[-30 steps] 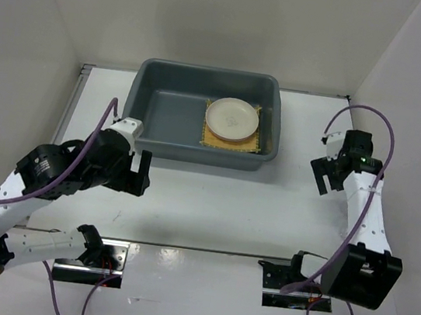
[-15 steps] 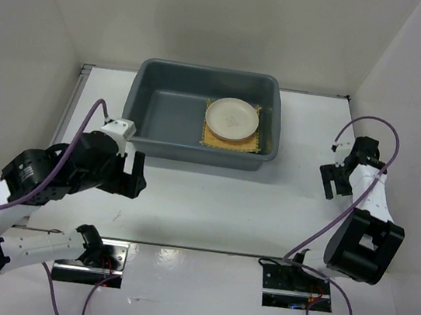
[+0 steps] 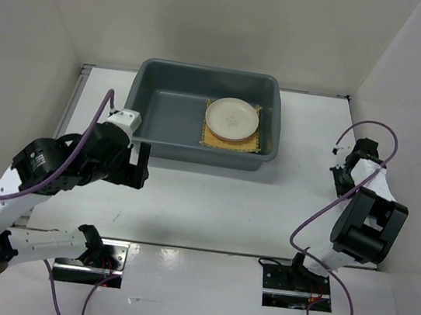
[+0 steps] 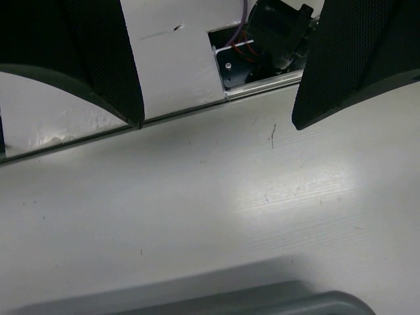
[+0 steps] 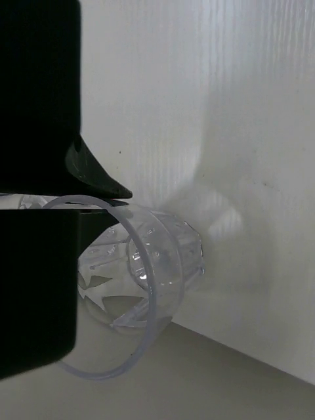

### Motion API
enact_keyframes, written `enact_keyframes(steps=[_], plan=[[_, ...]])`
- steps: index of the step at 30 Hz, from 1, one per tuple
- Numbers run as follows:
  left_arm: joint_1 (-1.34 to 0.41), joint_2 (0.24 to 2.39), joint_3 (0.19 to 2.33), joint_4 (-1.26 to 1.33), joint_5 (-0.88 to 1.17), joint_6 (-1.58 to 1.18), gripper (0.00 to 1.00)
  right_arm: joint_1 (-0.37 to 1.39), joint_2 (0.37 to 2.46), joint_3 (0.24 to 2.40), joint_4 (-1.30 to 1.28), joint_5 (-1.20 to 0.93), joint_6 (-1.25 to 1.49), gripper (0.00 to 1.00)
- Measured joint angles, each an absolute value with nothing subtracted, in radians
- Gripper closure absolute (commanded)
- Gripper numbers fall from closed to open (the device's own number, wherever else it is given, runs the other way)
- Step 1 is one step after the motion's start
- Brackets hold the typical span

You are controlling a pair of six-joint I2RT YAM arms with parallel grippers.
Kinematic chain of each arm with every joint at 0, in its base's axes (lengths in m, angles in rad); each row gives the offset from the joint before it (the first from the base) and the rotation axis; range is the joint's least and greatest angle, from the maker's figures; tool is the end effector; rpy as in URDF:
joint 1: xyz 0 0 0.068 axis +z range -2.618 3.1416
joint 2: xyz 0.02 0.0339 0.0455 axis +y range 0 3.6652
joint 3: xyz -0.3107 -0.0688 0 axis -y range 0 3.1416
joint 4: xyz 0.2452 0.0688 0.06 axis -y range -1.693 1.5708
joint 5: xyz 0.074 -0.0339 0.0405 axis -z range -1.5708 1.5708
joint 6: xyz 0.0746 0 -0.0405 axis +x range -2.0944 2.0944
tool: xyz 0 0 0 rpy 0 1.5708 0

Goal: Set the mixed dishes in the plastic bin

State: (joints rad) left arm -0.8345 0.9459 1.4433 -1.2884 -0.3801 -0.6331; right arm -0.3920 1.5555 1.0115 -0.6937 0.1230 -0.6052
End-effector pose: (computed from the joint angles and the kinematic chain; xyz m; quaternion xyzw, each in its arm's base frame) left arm 0.1050 -0.0747 0.4333 0.0199 0.9109 -0.1202 0.3942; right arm 0.2779 -0.1248 0.2087 -0.0946 0.9798 -0.1324 0.1163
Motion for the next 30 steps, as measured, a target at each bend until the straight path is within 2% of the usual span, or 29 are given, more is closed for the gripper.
enact_keyframes(steps=[5,8,11,15,20,27,30], plan=[[-0.835,1.002,1.596,-1.293,-0.520,-0.633,0.01,-0.394,1.531,1.125,-0.780,0.052,-0.587,1.00],[-0.835,0.999,1.669,-1.290,-0.619,-0.630,0.01,-0.318,1.443,1.292,-0.848,0.042,-0.584,1.00],[-0.828,1.004,1.711,-1.296,-0.696,-0.614,0.01,-0.117,1.361,1.522,-0.850,0.033,-0.597,1.00],[-0.778,1.127,1.848,-1.320,-0.764,-0.599,0.01,0.264,1.374,1.825,-0.843,-0.039,-0.595,1.00],[-0.744,1.334,2.057,-1.283,-0.796,-0.577,0.01,0.578,1.588,2.033,-0.849,-0.131,-0.584,1.00],[-0.619,1.443,2.193,-1.294,-0.756,-0.580,0.01,0.640,2.101,2.201,-0.864,-0.232,-0.547,1.00],[-0.550,1.443,2.206,-1.295,-0.738,-0.575,0.01,0.644,2.336,2.381,-0.923,-0.250,-0.528,1.00]])
